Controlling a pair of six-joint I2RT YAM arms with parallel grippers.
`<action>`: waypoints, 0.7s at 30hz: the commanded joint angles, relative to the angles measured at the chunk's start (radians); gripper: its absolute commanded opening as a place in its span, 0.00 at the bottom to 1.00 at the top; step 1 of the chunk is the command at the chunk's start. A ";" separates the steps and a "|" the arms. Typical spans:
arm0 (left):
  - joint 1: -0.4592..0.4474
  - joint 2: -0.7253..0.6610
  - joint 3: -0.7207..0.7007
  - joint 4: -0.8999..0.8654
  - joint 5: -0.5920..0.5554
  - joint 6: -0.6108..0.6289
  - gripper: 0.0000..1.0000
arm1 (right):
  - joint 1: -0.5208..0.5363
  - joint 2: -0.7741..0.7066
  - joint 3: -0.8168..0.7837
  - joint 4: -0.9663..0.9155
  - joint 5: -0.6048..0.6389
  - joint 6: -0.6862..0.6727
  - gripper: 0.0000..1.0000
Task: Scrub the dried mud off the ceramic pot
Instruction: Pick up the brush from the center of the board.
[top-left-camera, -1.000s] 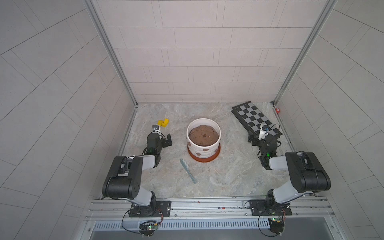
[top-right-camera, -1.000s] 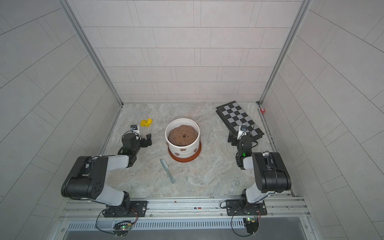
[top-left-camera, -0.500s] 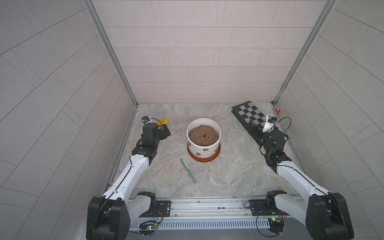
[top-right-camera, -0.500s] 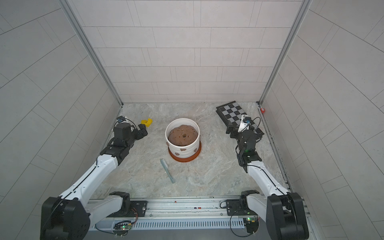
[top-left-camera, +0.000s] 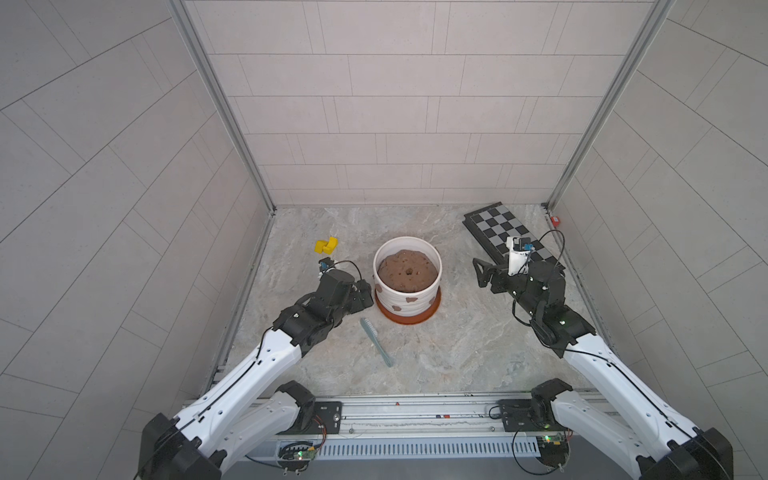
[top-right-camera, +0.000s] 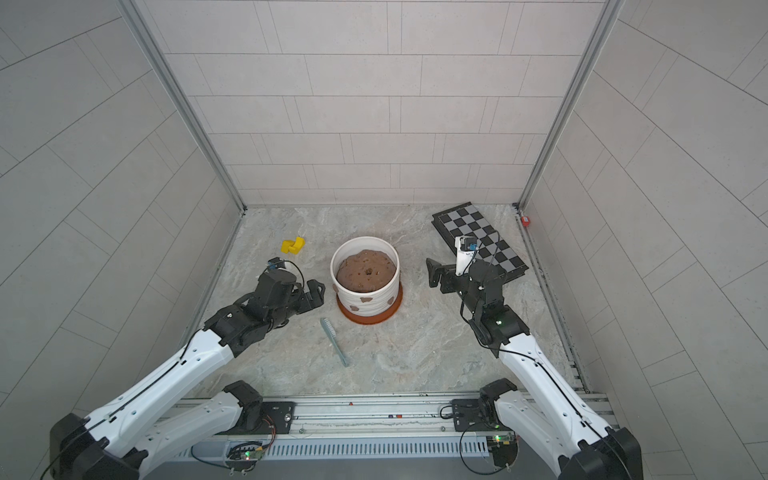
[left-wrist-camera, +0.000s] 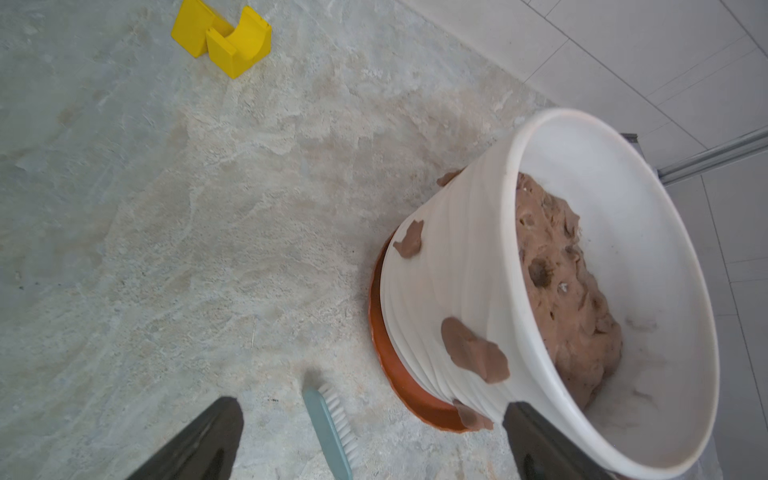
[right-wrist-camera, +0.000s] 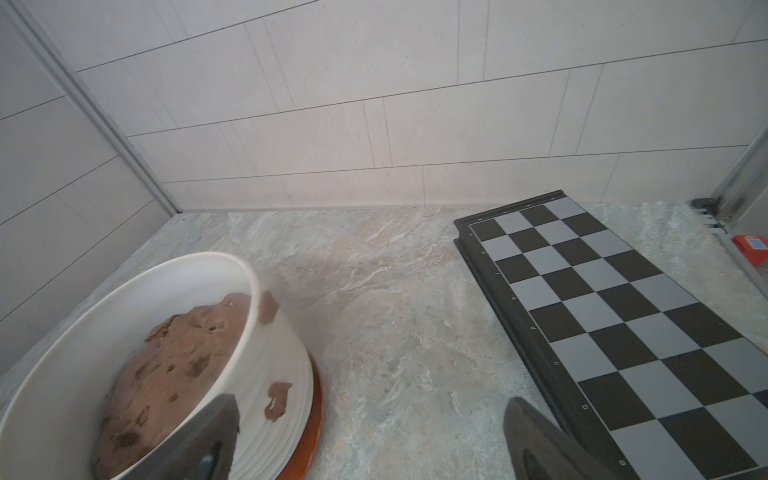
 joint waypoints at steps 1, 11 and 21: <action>-0.037 -0.007 -0.063 -0.092 -0.017 -0.104 1.00 | 0.033 -0.023 0.039 -0.165 -0.046 -0.004 1.00; -0.158 0.094 -0.113 -0.090 -0.052 -0.222 0.99 | 0.154 -0.104 0.023 -0.342 0.008 0.001 1.00; -0.232 0.276 -0.118 0.030 -0.068 -0.353 0.93 | 0.247 -0.136 -0.009 -0.414 0.029 0.044 1.00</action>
